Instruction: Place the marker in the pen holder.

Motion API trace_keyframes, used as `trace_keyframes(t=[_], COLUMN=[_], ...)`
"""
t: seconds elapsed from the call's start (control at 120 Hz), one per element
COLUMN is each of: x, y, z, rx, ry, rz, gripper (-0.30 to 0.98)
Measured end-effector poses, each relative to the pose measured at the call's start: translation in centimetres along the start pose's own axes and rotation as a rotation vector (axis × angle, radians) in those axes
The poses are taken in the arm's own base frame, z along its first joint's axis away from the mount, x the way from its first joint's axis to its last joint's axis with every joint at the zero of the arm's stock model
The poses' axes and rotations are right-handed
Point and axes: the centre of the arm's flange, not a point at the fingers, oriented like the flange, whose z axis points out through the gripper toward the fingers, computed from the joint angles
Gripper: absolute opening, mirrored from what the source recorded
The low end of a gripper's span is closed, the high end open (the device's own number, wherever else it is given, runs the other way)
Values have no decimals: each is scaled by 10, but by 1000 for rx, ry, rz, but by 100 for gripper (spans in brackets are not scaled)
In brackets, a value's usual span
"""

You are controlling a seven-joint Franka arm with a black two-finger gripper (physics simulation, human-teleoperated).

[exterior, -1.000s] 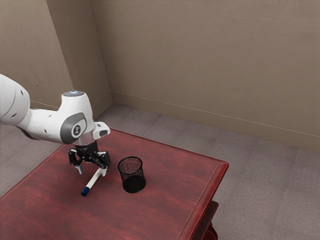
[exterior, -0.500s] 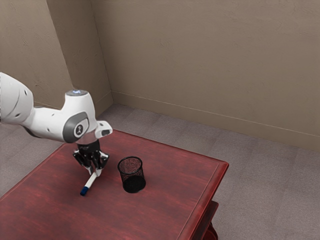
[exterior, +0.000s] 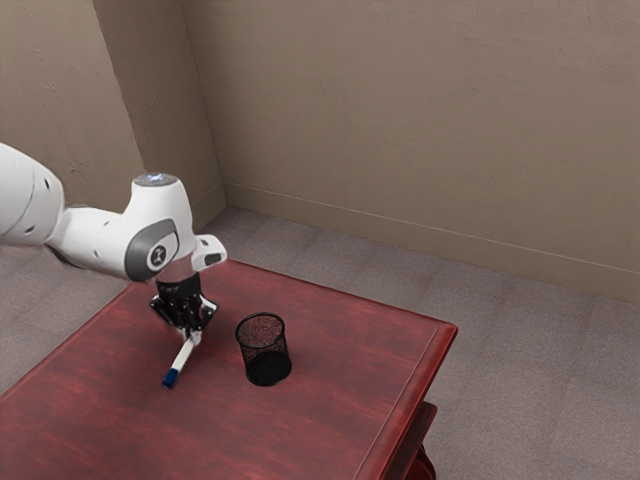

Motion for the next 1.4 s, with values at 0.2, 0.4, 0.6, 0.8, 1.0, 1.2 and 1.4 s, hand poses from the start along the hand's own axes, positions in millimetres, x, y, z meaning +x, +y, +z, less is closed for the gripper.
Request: trace_keyframes(t=[0.2,0.4,0.6,0.8,1.0,1.2,1.4], x=[0,-12,-59,-70,-68,-62,-57], y=[24,59,111,138,156,159,162], z=[-59,-129,-189,-191,-180,-168,-158], rx=[37,65,57,36,19,9,3], ry=[127,286,415,451,474,486,498], rz=[90,191,269,285,302,300,306], gripper=[-10,-10,-10,-10,-10,-10,0])
